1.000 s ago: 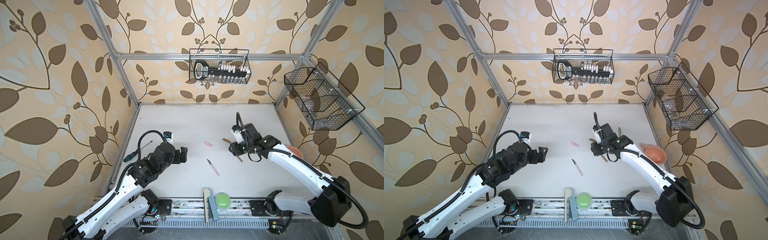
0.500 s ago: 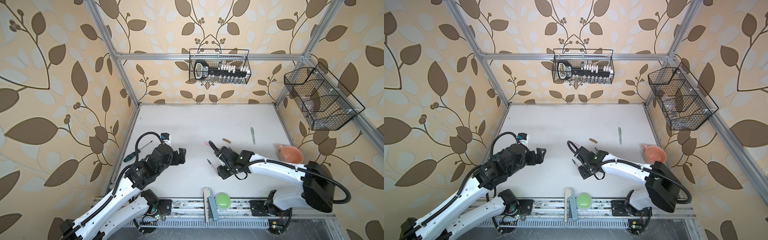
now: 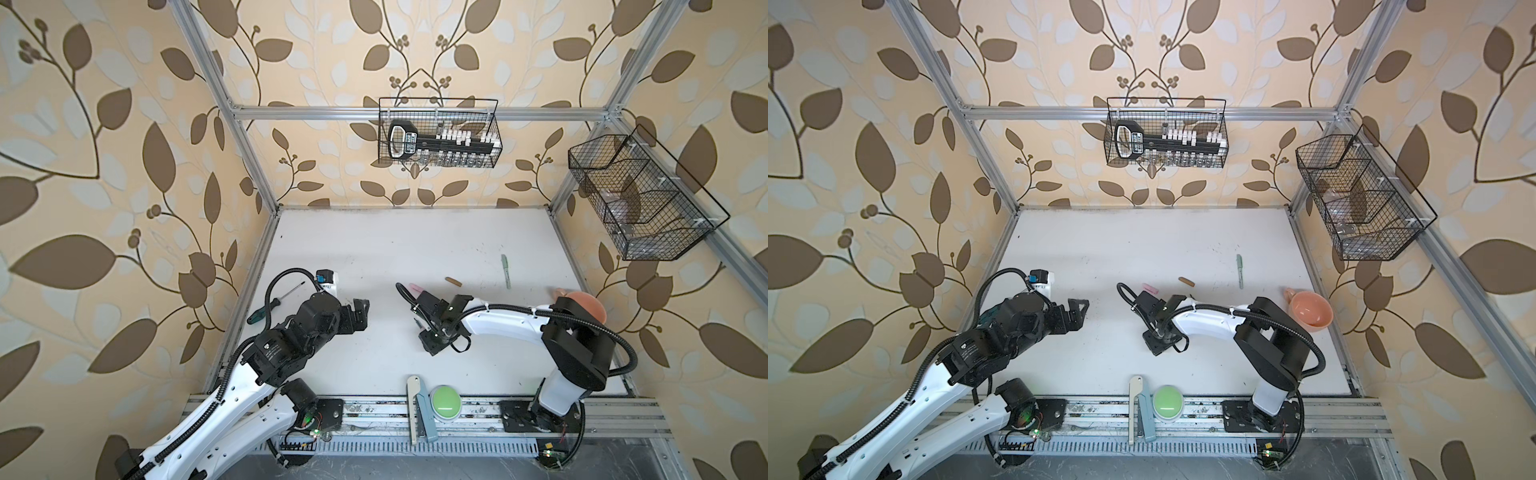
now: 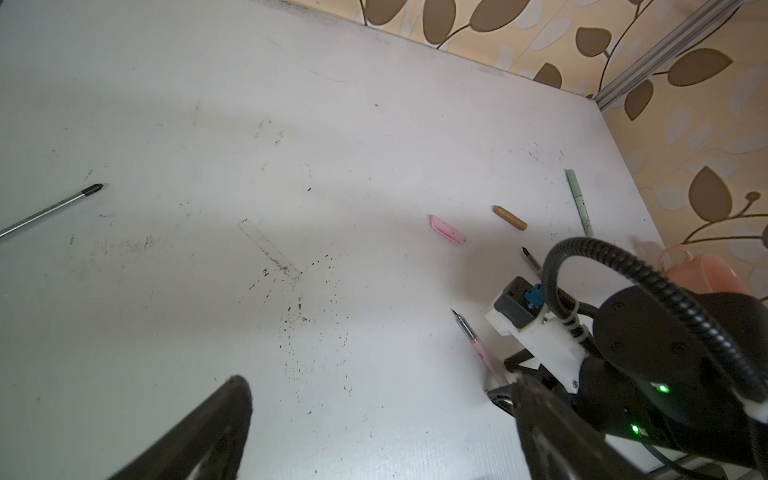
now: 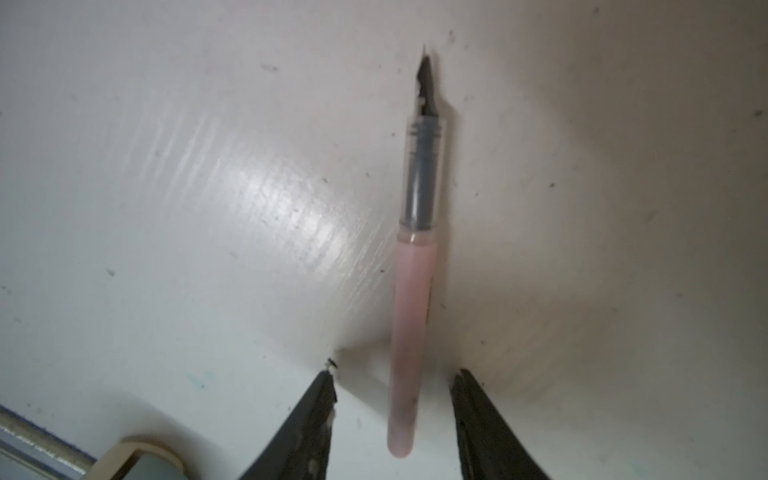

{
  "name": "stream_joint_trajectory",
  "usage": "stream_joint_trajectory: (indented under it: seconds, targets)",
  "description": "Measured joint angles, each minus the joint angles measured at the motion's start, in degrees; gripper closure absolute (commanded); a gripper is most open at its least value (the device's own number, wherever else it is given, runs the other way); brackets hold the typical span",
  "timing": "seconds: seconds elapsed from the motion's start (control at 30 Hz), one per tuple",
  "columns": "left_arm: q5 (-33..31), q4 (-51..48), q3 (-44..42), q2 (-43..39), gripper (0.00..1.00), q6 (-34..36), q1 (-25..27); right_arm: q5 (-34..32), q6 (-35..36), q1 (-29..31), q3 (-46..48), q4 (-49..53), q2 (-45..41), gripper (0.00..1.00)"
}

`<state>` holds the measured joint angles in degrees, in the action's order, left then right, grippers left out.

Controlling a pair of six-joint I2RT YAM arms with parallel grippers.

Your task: Insert the pens into the pen caps

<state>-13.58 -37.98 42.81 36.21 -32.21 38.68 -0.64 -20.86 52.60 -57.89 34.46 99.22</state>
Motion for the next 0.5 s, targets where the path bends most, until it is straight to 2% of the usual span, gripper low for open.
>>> stream_joint_trajectory:
  seconds: [0.23, 0.5]
  targets:
    - [-0.5, -1.0, -0.1, -1.8, 0.01, 0.0, 0.0, 0.5, 0.6, -0.5, -2.7, -1.9, 2.6, 0.57]
    - [-0.3, -1.2, -0.8, 0.6, 0.01, 0.2, 0.0, 2.6, 1.2, -3.9, -4.3, -6.2, 4.7, 0.71]
